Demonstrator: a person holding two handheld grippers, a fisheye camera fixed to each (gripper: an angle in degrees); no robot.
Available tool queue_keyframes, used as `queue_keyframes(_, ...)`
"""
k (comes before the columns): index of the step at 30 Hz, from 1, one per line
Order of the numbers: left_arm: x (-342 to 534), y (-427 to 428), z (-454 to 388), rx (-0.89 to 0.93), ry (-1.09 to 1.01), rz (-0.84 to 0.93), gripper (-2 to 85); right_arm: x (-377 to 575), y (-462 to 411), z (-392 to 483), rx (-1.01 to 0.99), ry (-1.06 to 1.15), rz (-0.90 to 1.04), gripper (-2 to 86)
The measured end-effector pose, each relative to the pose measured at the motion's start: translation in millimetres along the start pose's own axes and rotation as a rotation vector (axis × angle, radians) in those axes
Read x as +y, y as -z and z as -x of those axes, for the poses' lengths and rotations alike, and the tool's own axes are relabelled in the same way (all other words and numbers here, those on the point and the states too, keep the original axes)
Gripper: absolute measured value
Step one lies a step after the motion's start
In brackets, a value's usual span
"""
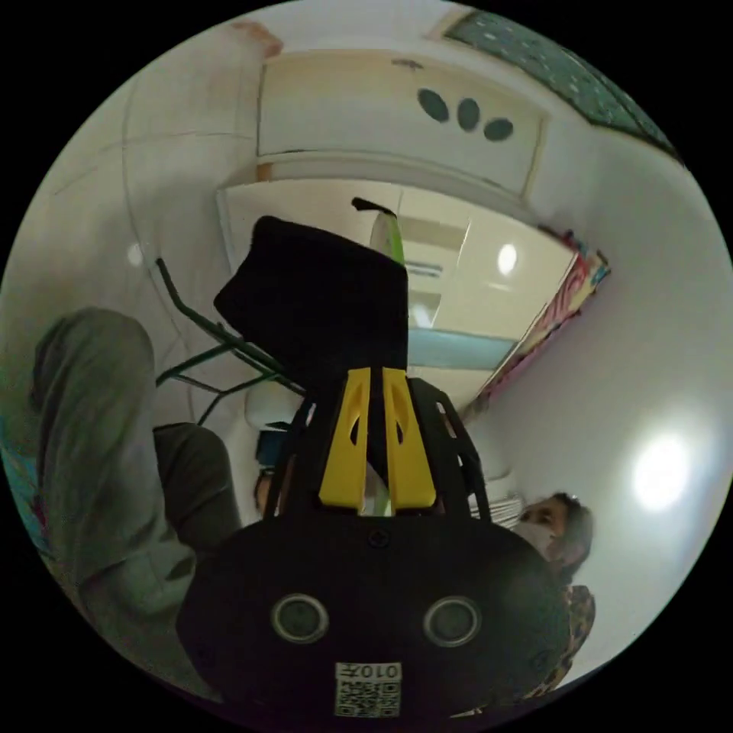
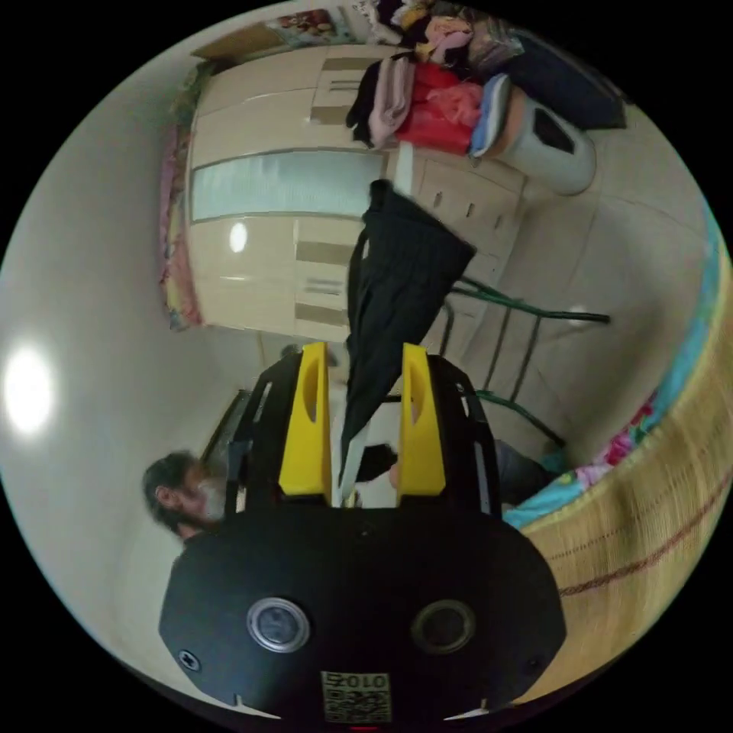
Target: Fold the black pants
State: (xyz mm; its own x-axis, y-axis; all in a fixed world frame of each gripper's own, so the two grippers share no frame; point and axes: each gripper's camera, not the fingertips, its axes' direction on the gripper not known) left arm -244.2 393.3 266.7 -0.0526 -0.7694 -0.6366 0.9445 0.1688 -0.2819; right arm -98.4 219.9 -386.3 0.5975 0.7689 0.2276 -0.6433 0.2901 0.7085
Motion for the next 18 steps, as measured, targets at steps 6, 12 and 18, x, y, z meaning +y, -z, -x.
queue_keyframes(6, -62.0, -62.0, -138.6, -0.235, -0.524, 0.256, 0.0, -1.9, -34.6, 128.8, 0.226, 0.435, -0.071, 11.3)
queue_keyframes(12, -94.8, -286.0, -223.1, -0.432, -0.965, 0.755, 0.2, -54.4, -267.3, 229.7, 0.247, 0.738, 0.536, 11.8)
queue_keyframes(18, -103.3, -463.9, -230.1, -0.663, -1.216, 0.963, 2.7, -109.1, -501.9, 262.7, 0.493, 0.859, 0.855, 11.9)
